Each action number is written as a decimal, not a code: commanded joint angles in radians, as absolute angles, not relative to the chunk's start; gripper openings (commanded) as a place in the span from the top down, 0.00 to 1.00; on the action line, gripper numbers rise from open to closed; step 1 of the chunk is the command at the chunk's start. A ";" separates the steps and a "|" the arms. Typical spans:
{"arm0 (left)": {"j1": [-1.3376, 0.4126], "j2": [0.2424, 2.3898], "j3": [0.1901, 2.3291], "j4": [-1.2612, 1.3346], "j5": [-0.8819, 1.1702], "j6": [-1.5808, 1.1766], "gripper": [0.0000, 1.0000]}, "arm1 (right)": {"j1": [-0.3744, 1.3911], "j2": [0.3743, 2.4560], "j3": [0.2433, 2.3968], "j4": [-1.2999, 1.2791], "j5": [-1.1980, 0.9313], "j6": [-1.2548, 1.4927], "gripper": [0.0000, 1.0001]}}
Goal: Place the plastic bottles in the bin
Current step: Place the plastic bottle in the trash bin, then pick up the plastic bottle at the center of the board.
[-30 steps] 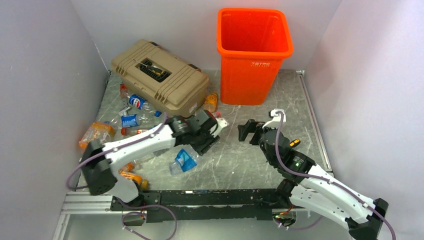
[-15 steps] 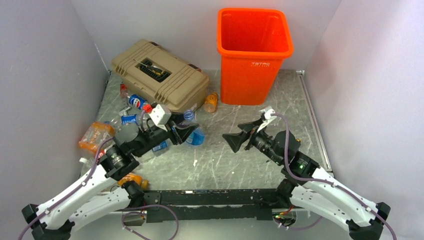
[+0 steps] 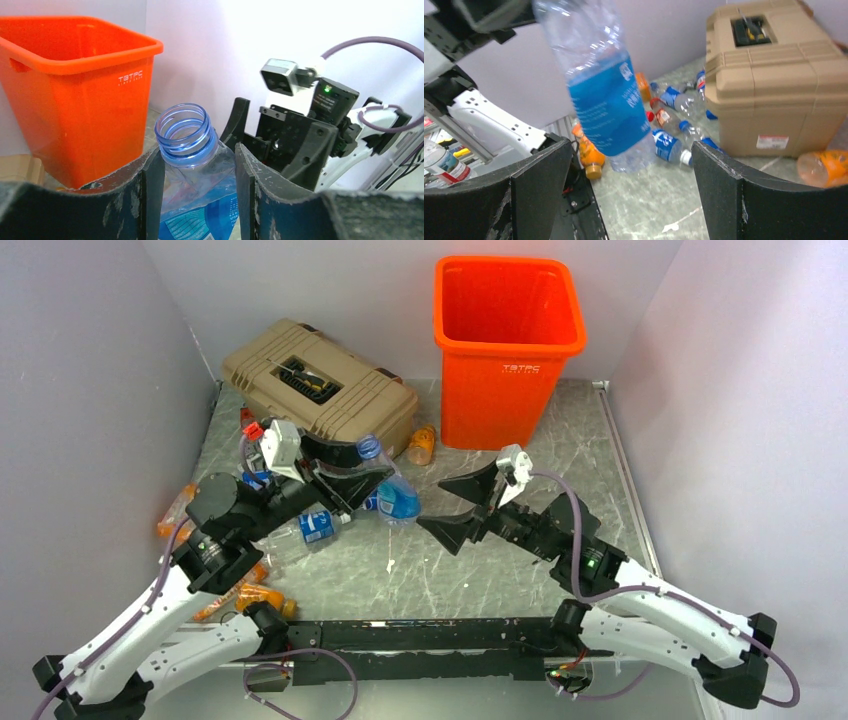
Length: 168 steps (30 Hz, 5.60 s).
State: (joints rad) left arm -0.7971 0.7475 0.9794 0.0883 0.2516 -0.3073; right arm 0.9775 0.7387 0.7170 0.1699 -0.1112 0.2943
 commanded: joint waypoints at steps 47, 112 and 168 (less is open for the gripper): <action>-0.793 0.687 1.094 -0.345 -0.419 0.053 0.01 | 1.239 0.841 0.950 -0.145 0.823 -0.024 1.00; -0.754 0.684 0.836 -0.296 -0.456 -0.028 0.02 | 0.297 1.887 2.162 -0.047 0.621 0.085 1.00; -0.757 0.740 0.827 -0.876 -0.552 -0.732 0.01 | 0.877 1.047 0.464 0.209 0.259 0.355 0.01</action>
State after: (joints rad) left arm -0.7544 0.7868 0.8825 -0.7071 -0.5159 -0.4606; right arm 0.8734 1.0439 0.4725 0.1177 0.2958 0.3458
